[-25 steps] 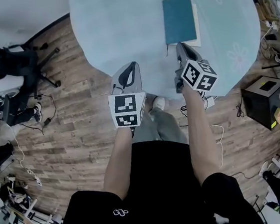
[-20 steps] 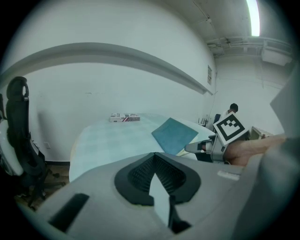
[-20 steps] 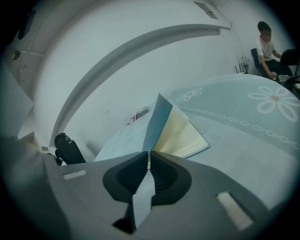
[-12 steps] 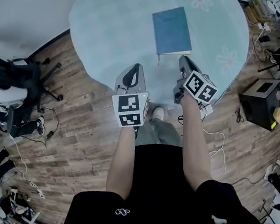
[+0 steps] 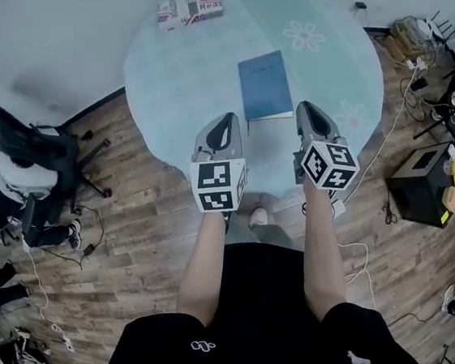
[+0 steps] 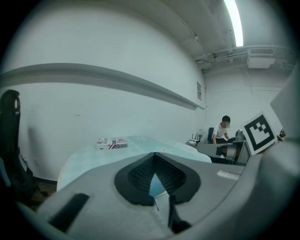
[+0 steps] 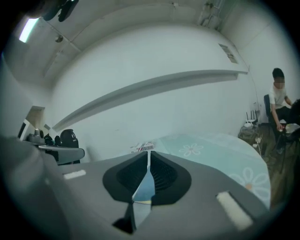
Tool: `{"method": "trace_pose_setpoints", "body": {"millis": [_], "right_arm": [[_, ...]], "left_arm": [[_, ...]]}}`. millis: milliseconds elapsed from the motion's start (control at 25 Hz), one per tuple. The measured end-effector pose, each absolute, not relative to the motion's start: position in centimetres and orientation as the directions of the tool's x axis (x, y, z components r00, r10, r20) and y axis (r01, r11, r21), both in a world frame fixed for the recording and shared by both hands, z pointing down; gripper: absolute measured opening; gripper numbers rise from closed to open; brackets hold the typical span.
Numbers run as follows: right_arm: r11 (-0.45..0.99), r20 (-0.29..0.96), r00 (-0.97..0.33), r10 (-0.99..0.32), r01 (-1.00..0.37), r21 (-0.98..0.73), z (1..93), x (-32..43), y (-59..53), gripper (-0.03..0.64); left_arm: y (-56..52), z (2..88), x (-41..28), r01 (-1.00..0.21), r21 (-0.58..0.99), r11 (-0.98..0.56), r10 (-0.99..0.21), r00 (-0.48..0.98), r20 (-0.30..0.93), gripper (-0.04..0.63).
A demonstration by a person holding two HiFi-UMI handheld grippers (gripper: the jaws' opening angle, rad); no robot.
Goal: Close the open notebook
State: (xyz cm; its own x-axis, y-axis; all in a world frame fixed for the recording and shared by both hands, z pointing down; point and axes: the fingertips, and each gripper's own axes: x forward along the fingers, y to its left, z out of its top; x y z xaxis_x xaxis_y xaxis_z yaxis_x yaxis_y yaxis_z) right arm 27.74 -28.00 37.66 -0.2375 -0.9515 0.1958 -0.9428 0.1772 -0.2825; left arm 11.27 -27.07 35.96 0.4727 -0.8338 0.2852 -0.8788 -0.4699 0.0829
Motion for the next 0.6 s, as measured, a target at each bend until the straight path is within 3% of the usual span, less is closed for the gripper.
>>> {"method": "trace_pose_setpoints", "body": {"millis": [400,600], "right_arm": [[0.364,-0.073,-0.357,-0.931,-0.921,-0.14,24.5,28.2,-27.1,0.011],[0.404,-0.116,-0.396,-0.911,-0.913,-0.06,20.8,27.4,-27.5,0.011]], "left_arm": [[-27.3,27.5,14.5,-0.86,0.059,-0.507,-0.853,0.511,0.107,0.003],[-27.8,23.5,15.1,-0.855,0.048,-0.516,-0.856,0.517,0.016,0.003]]}}
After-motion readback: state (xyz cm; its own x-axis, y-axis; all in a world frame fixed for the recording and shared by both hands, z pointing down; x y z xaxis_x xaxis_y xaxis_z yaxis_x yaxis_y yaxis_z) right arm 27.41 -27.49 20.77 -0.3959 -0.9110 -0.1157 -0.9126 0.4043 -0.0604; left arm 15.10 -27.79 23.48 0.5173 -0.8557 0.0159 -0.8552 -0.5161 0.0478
